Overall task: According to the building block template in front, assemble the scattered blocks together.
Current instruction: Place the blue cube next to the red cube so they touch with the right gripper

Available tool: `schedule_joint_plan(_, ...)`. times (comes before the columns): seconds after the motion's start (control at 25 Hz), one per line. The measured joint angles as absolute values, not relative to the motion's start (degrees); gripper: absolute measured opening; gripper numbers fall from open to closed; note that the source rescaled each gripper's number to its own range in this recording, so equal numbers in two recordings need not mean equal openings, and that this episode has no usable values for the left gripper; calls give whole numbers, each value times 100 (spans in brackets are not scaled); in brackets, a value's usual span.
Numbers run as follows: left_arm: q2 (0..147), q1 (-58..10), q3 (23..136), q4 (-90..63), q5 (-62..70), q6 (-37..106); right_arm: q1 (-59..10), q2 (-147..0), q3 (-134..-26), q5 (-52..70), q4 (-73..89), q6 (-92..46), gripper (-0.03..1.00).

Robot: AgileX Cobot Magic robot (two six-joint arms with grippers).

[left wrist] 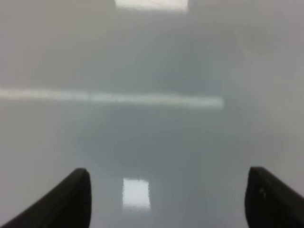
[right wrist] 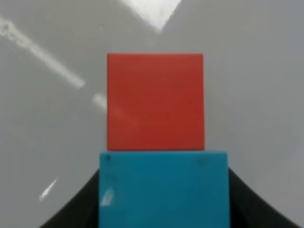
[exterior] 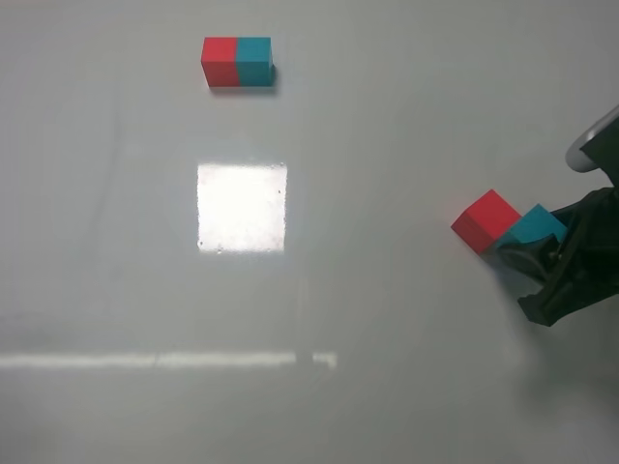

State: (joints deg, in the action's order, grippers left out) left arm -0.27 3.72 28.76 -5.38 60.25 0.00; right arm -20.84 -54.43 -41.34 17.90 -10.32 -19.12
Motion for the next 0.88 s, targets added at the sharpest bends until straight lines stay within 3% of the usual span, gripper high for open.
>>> schedule_joint_plan(0.88,-27,372,2876,-538,6025,0,-2084,-5821,-3965,1340,-833,-1916,1)
